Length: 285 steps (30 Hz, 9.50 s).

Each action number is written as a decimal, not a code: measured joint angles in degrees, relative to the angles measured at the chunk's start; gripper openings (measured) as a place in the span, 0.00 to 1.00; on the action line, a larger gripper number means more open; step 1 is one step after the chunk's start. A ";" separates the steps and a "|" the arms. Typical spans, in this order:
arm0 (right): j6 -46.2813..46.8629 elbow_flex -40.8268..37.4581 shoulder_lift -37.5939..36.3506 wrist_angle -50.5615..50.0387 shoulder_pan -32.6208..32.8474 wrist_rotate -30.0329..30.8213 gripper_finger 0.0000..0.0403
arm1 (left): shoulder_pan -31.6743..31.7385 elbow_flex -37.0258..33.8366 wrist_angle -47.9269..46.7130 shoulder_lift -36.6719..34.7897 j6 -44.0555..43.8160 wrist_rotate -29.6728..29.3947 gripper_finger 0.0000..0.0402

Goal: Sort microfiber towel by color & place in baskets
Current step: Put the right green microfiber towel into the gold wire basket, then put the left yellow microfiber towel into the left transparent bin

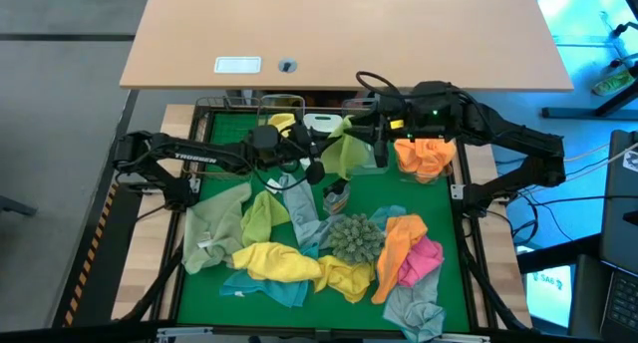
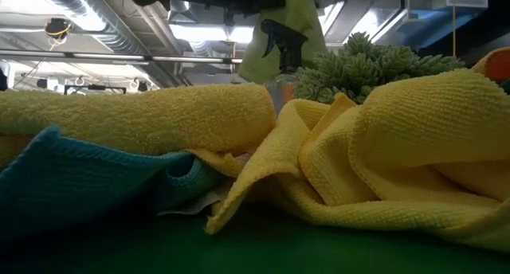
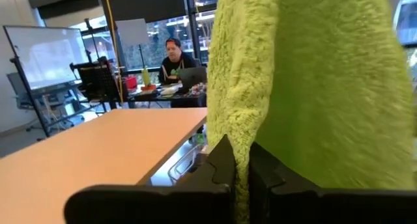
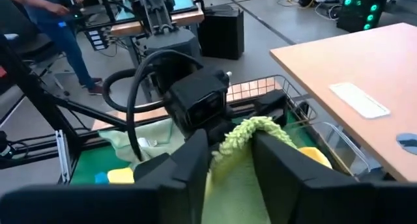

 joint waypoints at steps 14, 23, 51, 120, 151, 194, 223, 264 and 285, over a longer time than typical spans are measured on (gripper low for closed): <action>-0.01 0.00 -2.59 -12.46 0.00 0.22 0.38 | 2.13 -0.01 -20.82 -20.08 1.93 -0.52 0.01; 0.00 0.00 -3.43 -22.90 0.00 0.50 0.38 | 4.97 -0.01 -28.88 -33.48 2.00 -4.65 0.00; -0.02 0.00 -3.28 -29.06 0.00 0.50 0.38 | 13.22 -11.58 -77.54 -44.26 -20.27 -25.48 0.01; 0.15 0.00 -3.28 -31.81 0.00 0.50 0.38 | 17.00 -7.10 -93.90 -44.28 -37.99 -16.24 0.43; 0.22 0.00 -3.28 -34.64 0.00 0.48 0.38 | 6.30 -7.10 -82.83 -44.22 -40.07 17.97 0.43; 9.28 -16.94 -3.43 -31.23 22.14 5.24 0.38 | -30.91 -10.53 -52.31 -1.62 -41.84 8.97 0.43; 9.07 -16.96 -3.43 -31.24 22.14 5.22 0.38 | -30.41 -7.71 -51.95 -0.89 -44.57 12.82 0.01; 9.05 -16.96 -3.43 -31.26 22.14 5.22 0.38 | -17.55 -5.65 -39.75 -29.70 -41.47 2.36 0.00; 9.03 -16.96 -3.43 -31.35 22.14 5.22 0.38 | 7.15 -5.65 -18.62 -29.70 -20.52 -2.20 0.00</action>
